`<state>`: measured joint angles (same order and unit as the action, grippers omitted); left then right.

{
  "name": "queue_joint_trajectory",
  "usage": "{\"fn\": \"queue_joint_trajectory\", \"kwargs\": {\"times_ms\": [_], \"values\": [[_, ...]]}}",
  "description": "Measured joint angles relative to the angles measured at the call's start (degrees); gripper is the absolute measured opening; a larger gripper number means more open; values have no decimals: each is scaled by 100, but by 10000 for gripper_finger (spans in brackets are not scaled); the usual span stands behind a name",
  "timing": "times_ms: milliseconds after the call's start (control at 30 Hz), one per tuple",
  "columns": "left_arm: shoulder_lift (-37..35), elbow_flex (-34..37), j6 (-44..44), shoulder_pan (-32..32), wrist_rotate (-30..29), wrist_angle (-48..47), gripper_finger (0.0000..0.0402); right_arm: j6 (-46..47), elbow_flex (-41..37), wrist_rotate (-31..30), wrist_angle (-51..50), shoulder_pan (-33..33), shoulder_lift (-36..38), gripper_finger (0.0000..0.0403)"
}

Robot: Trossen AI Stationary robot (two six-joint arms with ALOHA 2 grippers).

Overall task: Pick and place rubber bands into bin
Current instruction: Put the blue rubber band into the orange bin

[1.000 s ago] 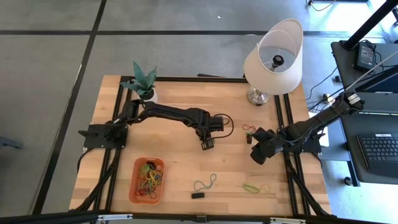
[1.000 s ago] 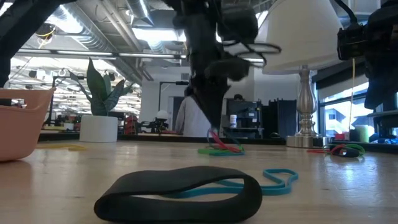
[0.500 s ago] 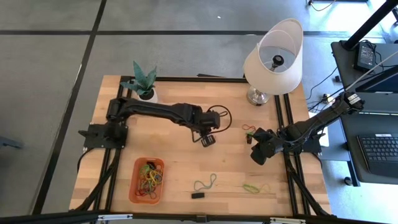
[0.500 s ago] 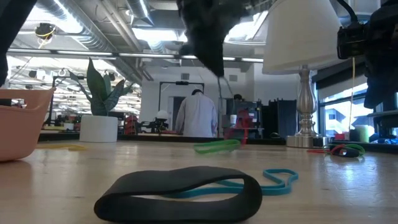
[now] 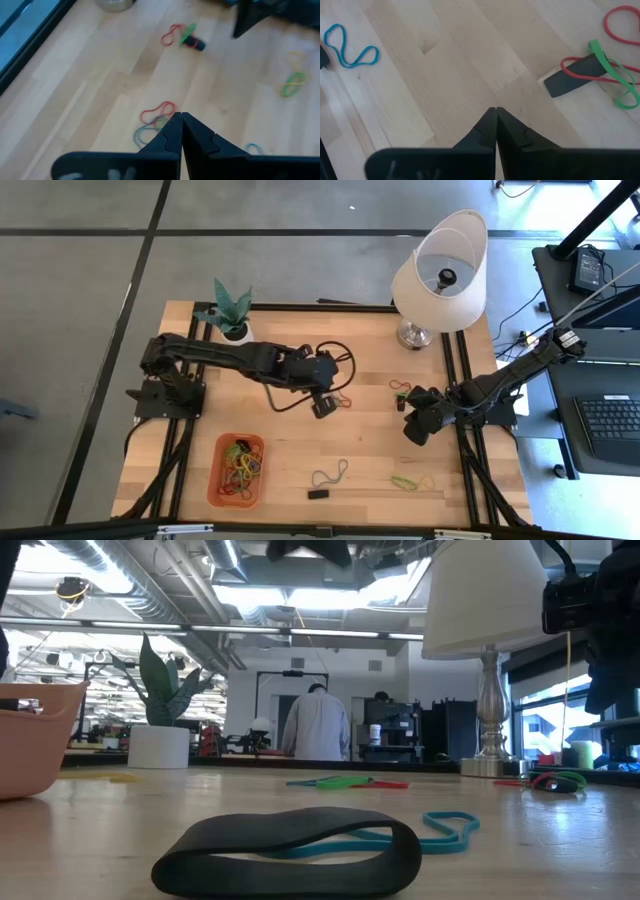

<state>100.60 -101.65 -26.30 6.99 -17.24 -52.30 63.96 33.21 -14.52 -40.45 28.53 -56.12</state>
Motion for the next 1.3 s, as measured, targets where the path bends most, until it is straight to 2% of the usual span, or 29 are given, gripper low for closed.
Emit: {"fn": "queue_joint_trajectory", "kwargs": {"times_ms": [167,400,500,900,1033,1167,1300], "values": [[-483,0,-206,388,-70,-144,1,-2,0,0,21,0,0,9],[-716,0,-357,788,-1071,-245,1,-2,0,-85,36,0,-2,9],[-566,-4,-357,696,-1210,-234,1,-2,0,-87,39,-2,-2,9],[949,0,-445,-312,-219,-169,10,17,0,-92,82,0,-2,9],[1553,2,-376,-652,320,-182,42,17,0,-96,176,-2,-2,9],[2043,2,75,-878,965,-205,87,20,0,-103,216,-1,-2,9],[2348,2,432,-980,1199,-195,126,22,0,-103,269,-2,-2,9]]}}
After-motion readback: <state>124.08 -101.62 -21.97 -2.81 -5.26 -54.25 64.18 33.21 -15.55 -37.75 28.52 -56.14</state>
